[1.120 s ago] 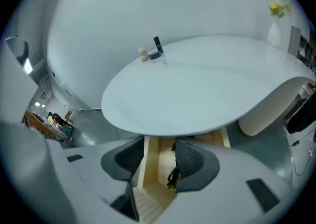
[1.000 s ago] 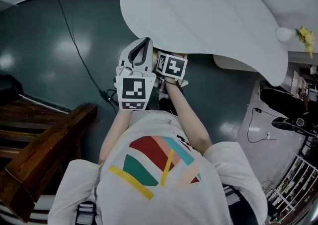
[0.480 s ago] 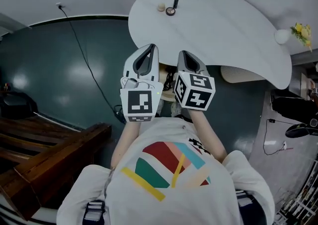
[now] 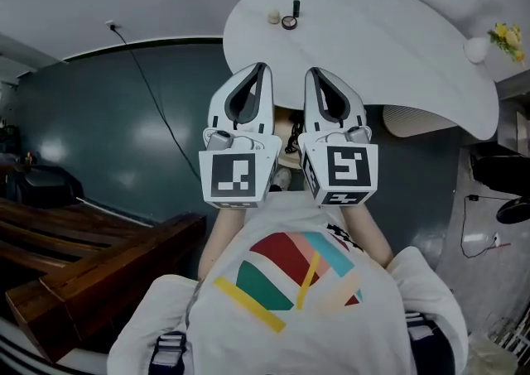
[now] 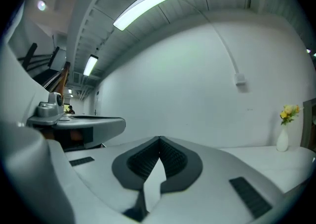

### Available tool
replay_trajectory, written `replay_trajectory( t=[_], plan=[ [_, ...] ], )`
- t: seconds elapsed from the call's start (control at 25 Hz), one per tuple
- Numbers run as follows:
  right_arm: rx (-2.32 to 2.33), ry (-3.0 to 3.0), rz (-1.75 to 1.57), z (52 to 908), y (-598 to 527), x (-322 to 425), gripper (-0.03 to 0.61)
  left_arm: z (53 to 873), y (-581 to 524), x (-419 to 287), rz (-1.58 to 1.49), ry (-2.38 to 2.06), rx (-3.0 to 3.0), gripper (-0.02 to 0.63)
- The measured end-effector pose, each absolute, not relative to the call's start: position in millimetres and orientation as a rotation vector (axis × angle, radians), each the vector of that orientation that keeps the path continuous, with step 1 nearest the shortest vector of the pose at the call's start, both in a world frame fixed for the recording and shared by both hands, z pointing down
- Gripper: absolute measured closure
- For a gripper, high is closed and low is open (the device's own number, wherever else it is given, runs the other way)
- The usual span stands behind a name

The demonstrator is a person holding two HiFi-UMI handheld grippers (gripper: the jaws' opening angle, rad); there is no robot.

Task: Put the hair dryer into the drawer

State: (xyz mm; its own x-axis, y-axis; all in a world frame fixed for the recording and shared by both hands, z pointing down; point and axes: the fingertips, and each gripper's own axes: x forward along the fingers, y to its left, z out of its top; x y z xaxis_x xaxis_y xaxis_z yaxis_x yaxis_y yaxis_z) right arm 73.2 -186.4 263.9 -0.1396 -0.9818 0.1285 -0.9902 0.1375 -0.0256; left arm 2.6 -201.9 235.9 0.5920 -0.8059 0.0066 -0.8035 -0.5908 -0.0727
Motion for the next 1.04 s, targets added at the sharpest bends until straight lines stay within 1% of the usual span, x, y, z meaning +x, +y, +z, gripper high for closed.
replay_trajectory(
  t=[0.16, 0.28, 0.52, 0.68, 1.04],
  plan=[
    [2.039, -2.335, 0.047, 251.6, -180.6, 71.3, 0.566, 237.7, -200.2, -0.5, -0.101, 1.398, -2.732, 0.598],
    [2.040, -2.345, 0.004, 247.3, -179.6, 70.6, 0.566, 234.9, -201.0, -0.1, -0.071, 1.407, -2.731, 0.597],
    [2.016, -2.373, 0.027, 248.8, -182.6, 71.1, 0.566, 238.0, -202.1, 3.9, -0.128, 1.396, -2.724, 0.597],
    [2.011, -2.384, 0.033, 249.5, -184.8, 70.4, 0.566, 233.5, -203.4, 4.3, -0.061, 1.413, -2.731, 0.597],
    [2.002, -2.394, 0.059, 253.4, -192.6, 73.1, 0.566, 240.4, -210.5, 5.4, -0.126, 1.417, -2.730, 0.597]
  ],
)
